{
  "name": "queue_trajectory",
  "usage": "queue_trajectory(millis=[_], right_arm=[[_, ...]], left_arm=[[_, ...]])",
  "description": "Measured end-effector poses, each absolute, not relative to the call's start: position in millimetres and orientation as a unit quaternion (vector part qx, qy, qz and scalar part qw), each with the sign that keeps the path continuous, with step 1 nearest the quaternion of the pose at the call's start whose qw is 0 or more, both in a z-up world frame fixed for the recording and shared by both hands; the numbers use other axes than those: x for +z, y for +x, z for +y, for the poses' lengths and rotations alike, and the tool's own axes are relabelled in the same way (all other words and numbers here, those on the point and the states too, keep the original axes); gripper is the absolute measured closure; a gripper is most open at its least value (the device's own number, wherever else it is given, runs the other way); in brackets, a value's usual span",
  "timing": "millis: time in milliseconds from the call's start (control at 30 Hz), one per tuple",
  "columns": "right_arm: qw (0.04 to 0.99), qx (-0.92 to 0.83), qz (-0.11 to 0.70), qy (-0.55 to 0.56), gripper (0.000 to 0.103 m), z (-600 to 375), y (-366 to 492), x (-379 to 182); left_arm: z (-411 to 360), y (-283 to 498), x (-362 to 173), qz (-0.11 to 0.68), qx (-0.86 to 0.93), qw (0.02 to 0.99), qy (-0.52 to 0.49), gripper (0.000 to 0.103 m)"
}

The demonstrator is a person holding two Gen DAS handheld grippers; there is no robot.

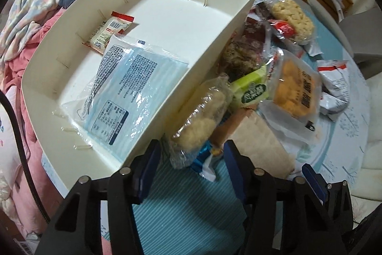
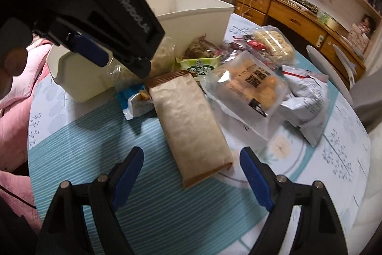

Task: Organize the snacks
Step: 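Grasp the brown paper wafer with the right gripper while the left grasps the puffed-rice bag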

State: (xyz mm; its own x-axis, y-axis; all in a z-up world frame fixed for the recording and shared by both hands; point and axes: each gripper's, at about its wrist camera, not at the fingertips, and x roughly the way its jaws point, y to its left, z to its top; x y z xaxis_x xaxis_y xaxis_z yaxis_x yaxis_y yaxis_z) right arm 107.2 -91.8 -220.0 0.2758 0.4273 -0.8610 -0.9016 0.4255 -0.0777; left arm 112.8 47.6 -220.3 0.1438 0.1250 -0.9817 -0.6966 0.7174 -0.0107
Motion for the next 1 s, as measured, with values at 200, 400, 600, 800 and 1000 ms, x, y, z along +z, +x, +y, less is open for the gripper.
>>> queue_trajectory(millis=[200,400,600,800,1000], right_arm=[[0.737,0.456,0.398,-0.301,0.025,-76,114,-235],[0.737,0.452,0.403,-0.299,0.027,-68,117,-245],[0.730,0.461,0.415,-0.286,0.041,-69,121,-247],[0.725,0.455,0.434,-0.282,0.042,-71,121,-245],[0.716,0.425,0.489,-0.261,0.042,-80,119,-241]], left_arm=[[51,124,-229,0.598,0.288,0.713,-0.228,0.067],[48,131,-231,0.600,0.288,0.718,-0.204,0.070],[49,134,-229,0.601,0.284,0.721,-0.198,0.074],[51,133,-229,0.606,0.271,0.720,-0.203,0.075],[55,121,-231,0.612,0.264,0.710,-0.227,0.076]])
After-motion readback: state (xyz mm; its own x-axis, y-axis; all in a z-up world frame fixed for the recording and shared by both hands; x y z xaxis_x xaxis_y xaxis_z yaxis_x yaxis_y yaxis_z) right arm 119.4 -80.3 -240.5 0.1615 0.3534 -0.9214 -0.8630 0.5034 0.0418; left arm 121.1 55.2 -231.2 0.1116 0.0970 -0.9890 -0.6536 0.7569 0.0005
